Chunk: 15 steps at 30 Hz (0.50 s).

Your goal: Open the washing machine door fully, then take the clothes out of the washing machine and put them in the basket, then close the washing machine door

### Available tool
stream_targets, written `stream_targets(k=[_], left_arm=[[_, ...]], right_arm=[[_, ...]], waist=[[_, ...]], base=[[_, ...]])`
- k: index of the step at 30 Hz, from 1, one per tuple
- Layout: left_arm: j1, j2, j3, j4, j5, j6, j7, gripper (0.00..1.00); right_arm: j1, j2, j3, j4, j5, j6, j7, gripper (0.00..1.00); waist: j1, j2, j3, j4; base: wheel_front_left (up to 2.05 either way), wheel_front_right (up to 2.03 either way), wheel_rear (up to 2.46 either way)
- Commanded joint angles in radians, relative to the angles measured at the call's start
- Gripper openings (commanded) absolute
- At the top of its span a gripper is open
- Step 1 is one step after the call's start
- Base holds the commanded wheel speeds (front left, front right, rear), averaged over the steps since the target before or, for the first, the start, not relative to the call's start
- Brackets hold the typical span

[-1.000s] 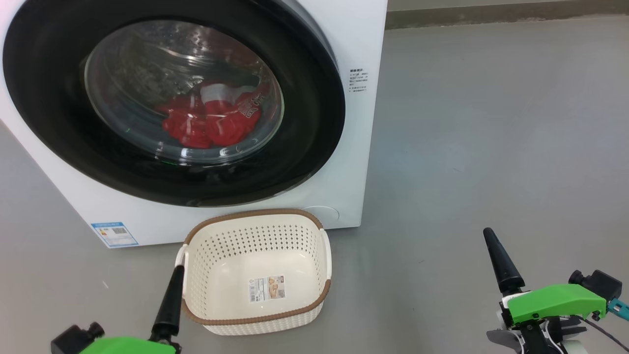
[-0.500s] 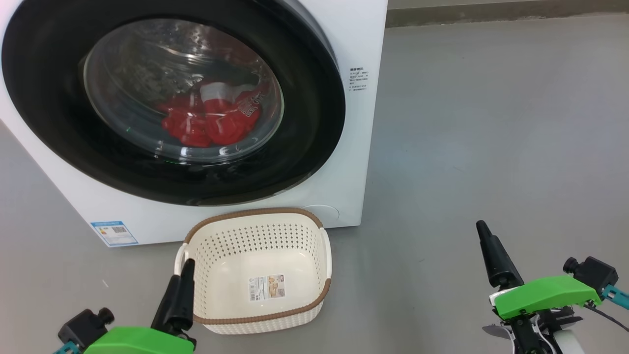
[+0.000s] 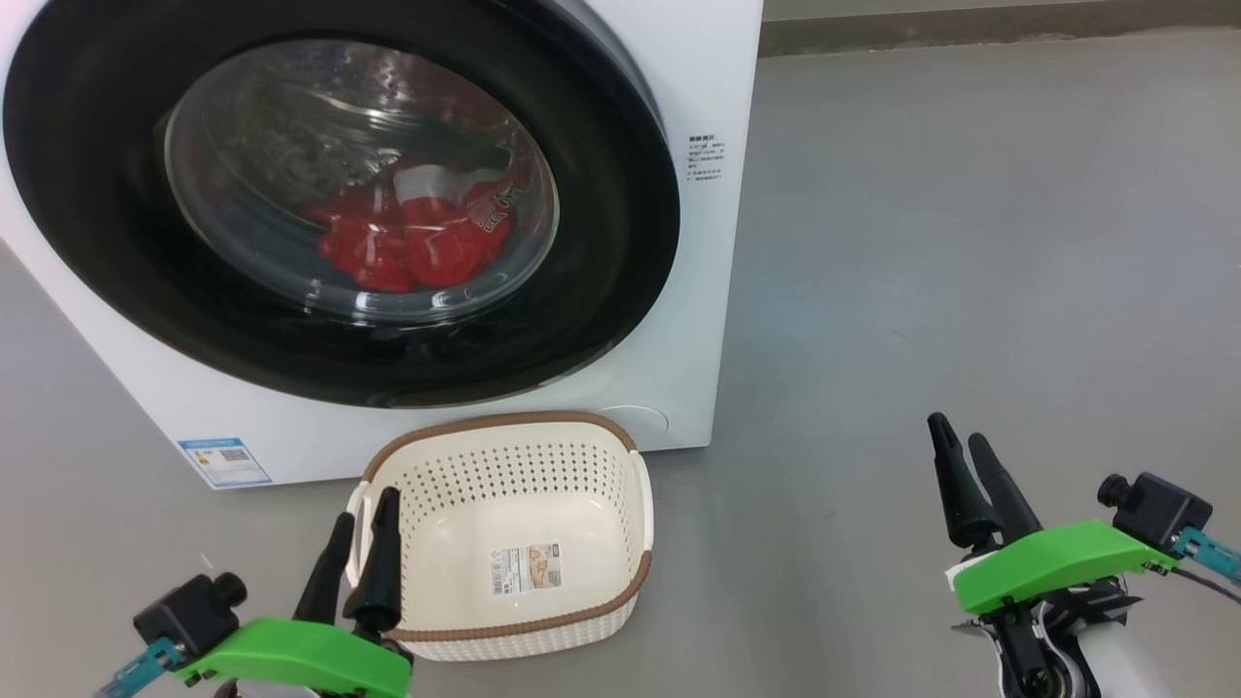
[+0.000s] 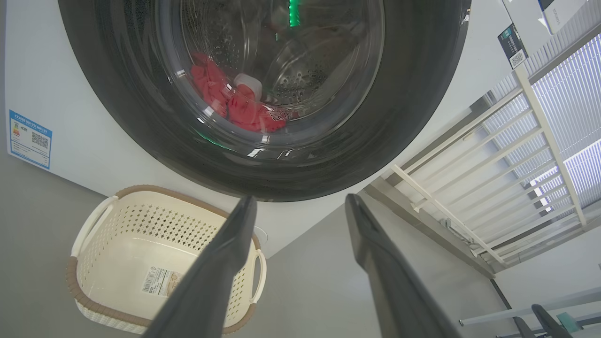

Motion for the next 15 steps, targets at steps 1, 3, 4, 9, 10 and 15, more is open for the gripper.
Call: stream_targets(k=[1, 3, 4, 9, 10, 15], left_arm=[[-0.048, 0.017, 0.014, -0.017, 0.042, 0.005, -0.016, 1.0], [-0.054, 0.018, 0.012, -0.011, 0.07, 0.007, -0.022, 1.0], [-0.056, 0.018, 0.011, -0.008, 0.083, 0.009, -0.025, 1.0], [-0.073, 0.019, 0.007, 0.002, 0.146, 0.014, -0.04, 1.0], [-0.076, 0.019, 0.007, 0.003, 0.159, 0.015, -0.043, 1.0], [-0.089, 0.019, 0.0, 0.012, 0.218, 0.018, -0.058, 1.0]], right_arm=[[-0.061, -0.01, 0.014, -0.023, -0.046, 0.0, -0.014, 1.0], [-0.067, -0.011, 0.012, -0.026, -0.088, 0.0, -0.02, 1.0], [-0.07, -0.011, 0.011, -0.027, -0.106, 0.0, -0.023, 1.0], [-0.082, -0.012, 0.008, -0.034, -0.203, 0.0, -0.038, 1.0], [-0.084, -0.013, 0.008, -0.035, -0.22, 0.0, -0.041, 1.0], [-0.094, -0.014, 0.009, -0.036, -0.292, 0.0, -0.056, 1.0]], waist=[[-0.0001, 0.0, 0.001, 0.0], [-0.0001, 0.0, 0.003, -0.002], [-0.0001, 0.0, 0.003, -0.002], [-0.0001, 0.0, 0.005, -0.006], [-0.0001, 0.0, 0.006, -0.006], [-0.0001, 0.0, 0.005, -0.008]], base=[[0.0, 0.0, 0.0], [0.0, 0.0, 0.0], [0.0, 0.0, 0.0], [0.0, 0.0, 0.0], [0.0, 0.0, 0.0], [0.0, 0.0, 0.0]])
